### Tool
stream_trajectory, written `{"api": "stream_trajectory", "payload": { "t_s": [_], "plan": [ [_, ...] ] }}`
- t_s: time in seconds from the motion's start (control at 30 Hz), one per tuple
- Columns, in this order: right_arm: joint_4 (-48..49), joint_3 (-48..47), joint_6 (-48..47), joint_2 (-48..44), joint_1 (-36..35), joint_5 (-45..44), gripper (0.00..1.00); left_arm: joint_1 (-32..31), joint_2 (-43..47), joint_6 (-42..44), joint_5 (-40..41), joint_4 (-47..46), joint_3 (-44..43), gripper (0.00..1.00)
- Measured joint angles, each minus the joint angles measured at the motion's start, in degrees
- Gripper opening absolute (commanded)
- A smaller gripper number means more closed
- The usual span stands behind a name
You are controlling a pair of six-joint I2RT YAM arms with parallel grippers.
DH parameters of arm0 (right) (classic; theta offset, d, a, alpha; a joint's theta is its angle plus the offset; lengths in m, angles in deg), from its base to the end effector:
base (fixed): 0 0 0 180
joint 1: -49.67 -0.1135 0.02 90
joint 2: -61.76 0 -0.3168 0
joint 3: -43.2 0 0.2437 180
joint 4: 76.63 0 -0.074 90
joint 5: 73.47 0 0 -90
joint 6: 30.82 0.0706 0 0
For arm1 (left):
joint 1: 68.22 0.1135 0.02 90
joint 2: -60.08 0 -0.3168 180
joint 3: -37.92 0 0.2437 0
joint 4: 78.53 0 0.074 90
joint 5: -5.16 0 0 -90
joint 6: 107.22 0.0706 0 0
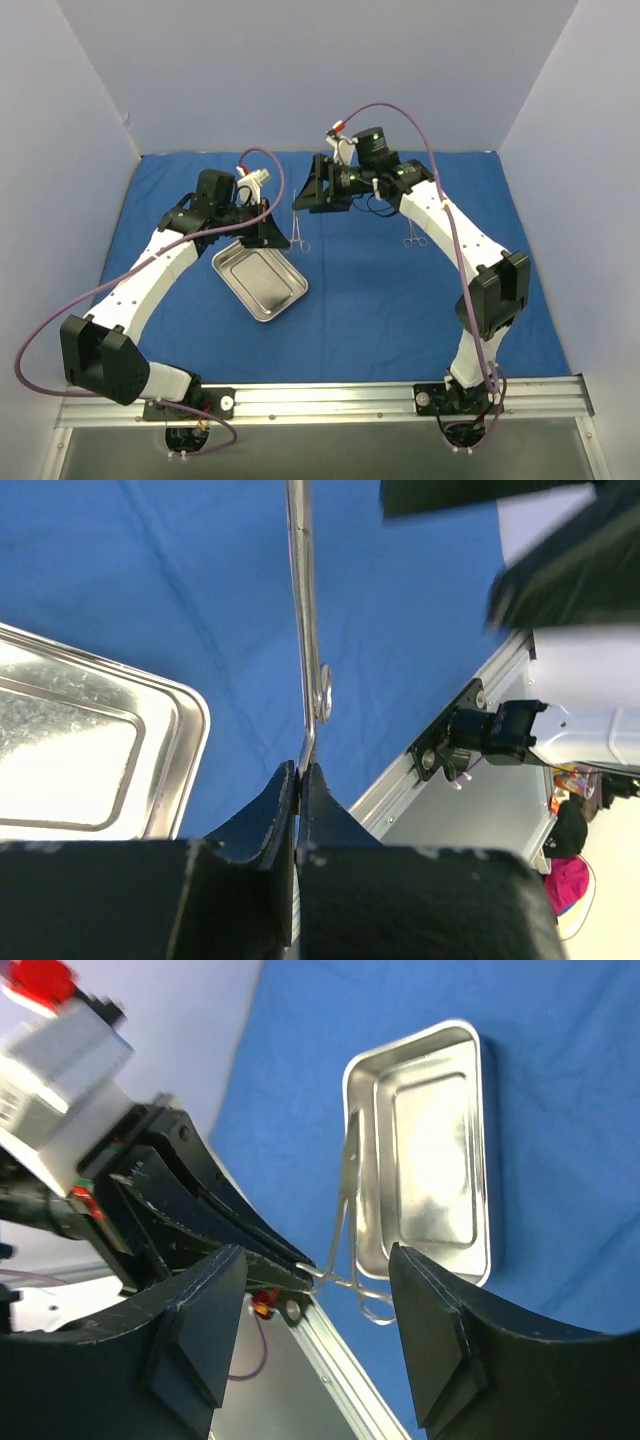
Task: Open and lay out the surgical kit
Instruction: Place the medical item in the surgical kit.
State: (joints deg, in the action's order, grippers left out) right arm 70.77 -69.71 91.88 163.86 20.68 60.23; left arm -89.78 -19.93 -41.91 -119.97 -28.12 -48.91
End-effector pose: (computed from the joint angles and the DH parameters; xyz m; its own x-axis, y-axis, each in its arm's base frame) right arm 0.3629 0.2568 0.4226 -0.7657 0.0223 -0.6428 -0.5916 0.3677 0.7175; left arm 0.2663 -0.1489 0.3636 -0.8701 -0.0235 -0.4923 0.3574 0.6578 -0.6630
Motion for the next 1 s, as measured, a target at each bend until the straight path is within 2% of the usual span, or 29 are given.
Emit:
{"api": "stream_trajectory", "payload": {
  "t_s": [0.17,0.33,0.43,0.47,0.53,0.57,0.6,0.63,0.7,0.8,1.0],
  "plan": [
    [-6.1,-3.4,-2.5,2.8,-3.4,-4.8,0.59,-1.1,-0.6,-0.5,1.9,-0.2,-0.5,0.02],
    [-9.6,-4.5,-3.3,6.1,-3.8,-8.1,0.57,-1.7,-1.0,-1.2,2.1,-0.7,-0.5,0.02],
    [-10.8,-5.6,-3.9,7.5,-4.1,-9.2,0.33,-1.8,-1.6,-1.6,2.3,-0.9,-0.8,0.02],
    [-10.9,-5.9,-4.0,7.8,-4.2,-9.2,0.17,-1.9,-2.0,-1.7,2.4,-0.9,-0.9,0.02],
    [-11.1,-6.9,-3.8,8.1,-4.5,-9.3,0.07,-2.1,-3.0,-1.7,2.4,-0.8,-1.5,0.03],
    [-11.2,-7.4,-4.0,8.2,-4.7,-9.9,0.00,-2.1,-3.4,-1.7,2.4,-0.5,-1.7,0.06],
    [-11.4,-7.6,-4.1,8.2,-4.8,-10.4,0.00,-2.1,-3.7,-1.6,2.4,-0.4,-1.9,0.13],
    [-11.5,-7.7,-4.0,8.2,-4.8,-10.6,0.00,-2.1,-4.0,-1.7,2.5,-0.3,-2.3,0.35],
    [-11.6,-7.9,-3.9,8.3,-4.7,-11.4,0.00,-2.1,-4.8,-1.6,2.8,-0.4,-3.3,0.47],
    [-12.3,-8.1,-4.0,8.5,-4.1,-12.9,0.00,-1.9,-5.5,-1.7,3.8,-0.5,-4.7,0.54],
    [-16.6,-8.5,-10.0,11.3,-0.4,-17.0,0.00,3.0,-5.5,0.6,6.4,1.5,-4.9,0.54]
  ]
}}
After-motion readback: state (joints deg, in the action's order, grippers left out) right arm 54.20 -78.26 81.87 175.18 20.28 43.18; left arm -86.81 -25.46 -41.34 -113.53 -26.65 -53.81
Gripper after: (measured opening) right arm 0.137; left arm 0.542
